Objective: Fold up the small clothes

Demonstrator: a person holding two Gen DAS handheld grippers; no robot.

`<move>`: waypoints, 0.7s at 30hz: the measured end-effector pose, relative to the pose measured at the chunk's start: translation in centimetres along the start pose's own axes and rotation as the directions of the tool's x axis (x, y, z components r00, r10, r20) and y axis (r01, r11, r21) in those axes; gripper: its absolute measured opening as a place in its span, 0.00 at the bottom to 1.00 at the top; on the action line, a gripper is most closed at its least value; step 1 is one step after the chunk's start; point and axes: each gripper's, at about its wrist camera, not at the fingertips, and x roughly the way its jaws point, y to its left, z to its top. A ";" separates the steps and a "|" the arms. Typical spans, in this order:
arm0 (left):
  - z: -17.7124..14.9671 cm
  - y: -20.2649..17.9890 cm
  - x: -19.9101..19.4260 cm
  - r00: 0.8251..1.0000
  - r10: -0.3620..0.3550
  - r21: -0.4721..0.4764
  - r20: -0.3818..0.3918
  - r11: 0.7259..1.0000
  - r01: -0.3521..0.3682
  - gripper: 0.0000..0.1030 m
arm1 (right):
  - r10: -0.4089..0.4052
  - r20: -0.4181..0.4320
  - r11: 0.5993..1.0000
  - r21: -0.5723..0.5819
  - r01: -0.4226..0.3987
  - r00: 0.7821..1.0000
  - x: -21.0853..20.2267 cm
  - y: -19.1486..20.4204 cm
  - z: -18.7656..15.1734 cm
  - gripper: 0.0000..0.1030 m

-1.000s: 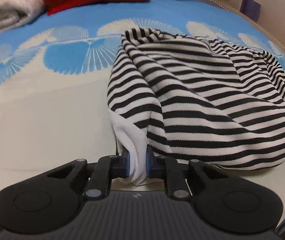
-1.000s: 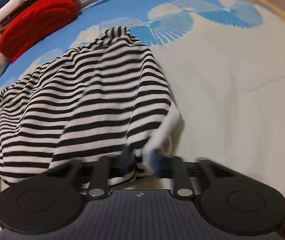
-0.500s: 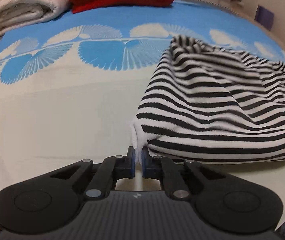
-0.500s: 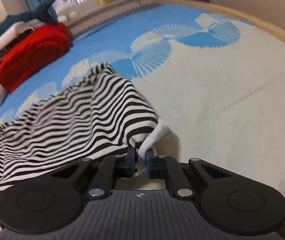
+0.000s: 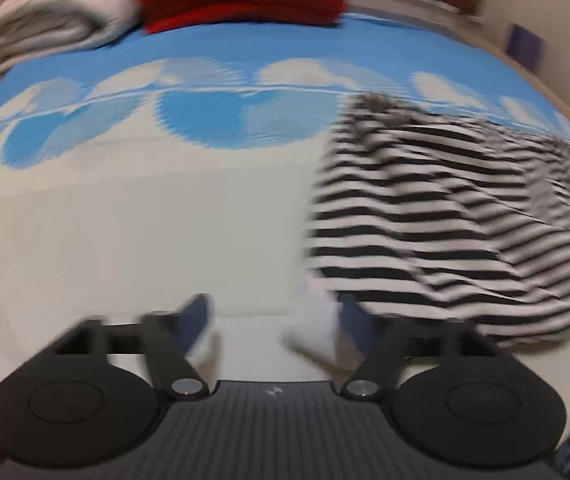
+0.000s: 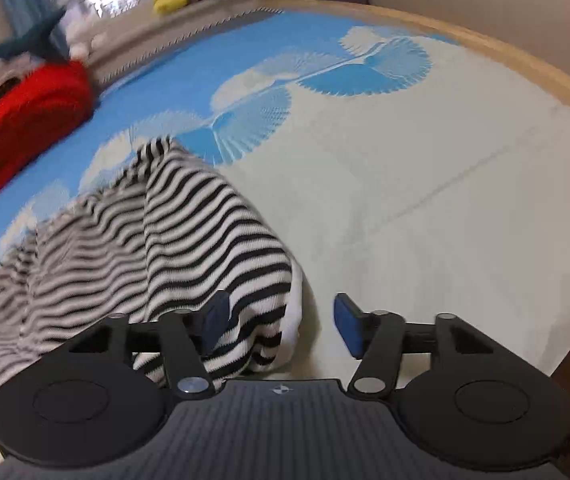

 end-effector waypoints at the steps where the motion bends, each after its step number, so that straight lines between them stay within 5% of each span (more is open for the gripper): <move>1: 0.0 -0.7 0.0 1.000 -0.026 0.018 0.002 0.999 0.026 0.84 | 0.018 -0.011 0.999 0.027 -0.017 1.000 0.1 -0.4 0.0 0.60; 5: -0.4 -3.7 2.0 0.999 0.003 0.109 -0.036 0.994 0.001 0.80 | 0.082 -0.134 0.992 0.104 -0.068 0.988 2.0 -1.4 -0.4 0.51; 6: -0.5 -4.5 2.4 0.999 0.030 0.151 -0.038 0.988 -0.024 0.63 | 0.101 -0.154 0.992 0.091 -0.087 0.983 2.3 -1.1 -0.5 0.23; 7: -0.6 -5.1 2.8 0.997 0.062 0.184 -0.040 0.981 -0.054 0.46 | 0.104 -0.157 0.993 0.065 -0.095 0.982 2.3 -0.8 -0.6 0.09; 11: -0.1 -4.5 3.8 0.988 0.135 0.130 -0.069 0.984 -0.126 0.37 | 0.085 -0.066 0.995 0.050 -0.082 0.994 0.7 -0.7 -0.4 0.04; 12: 0.0 -4.1 3.9 0.984 0.165 0.127 -0.072 0.980 -0.155 0.29 | 0.057 -0.056 0.997 0.057 -0.054 0.997 0.6 -0.9 -0.3 0.04; 15: -0.2 -3.1 4.4 0.972 0.210 0.123 -0.100 0.973 -0.198 0.29 | -0.090 -0.027 0.994 -0.064 0.088 0.996 0.6 -0.3 -0.5 0.00; 17: -0.2 -2.6 3.9 0.972 0.212 0.118 -0.105 0.973 -0.199 0.33 | -0.185 0.012 0.973 -0.137 0.185 0.983 0.6 0.1 -0.7 0.00; 19: -0.1 -2.1 2.8 0.975 0.199 0.085 -0.098 0.978 -0.191 0.68 | -0.149 -0.006 0.985 -0.084 0.148 0.989 0.3 -1.1 -0.4 0.05; 20: 0.0 -2.0 2.1 0.976 0.203 0.066 -0.083 0.978 -0.198 0.77 | -0.117 -0.006 0.993 -0.035 0.117 0.993 -0.1 -1.7 -0.3 0.10; 21: 0.0 -1.9 1.0 0.977 0.206 0.046 -0.055 0.978 -0.203 0.89 | -0.082 0.003 0.997 0.011 0.082 0.997 -0.8 -2.2 -0.2 0.26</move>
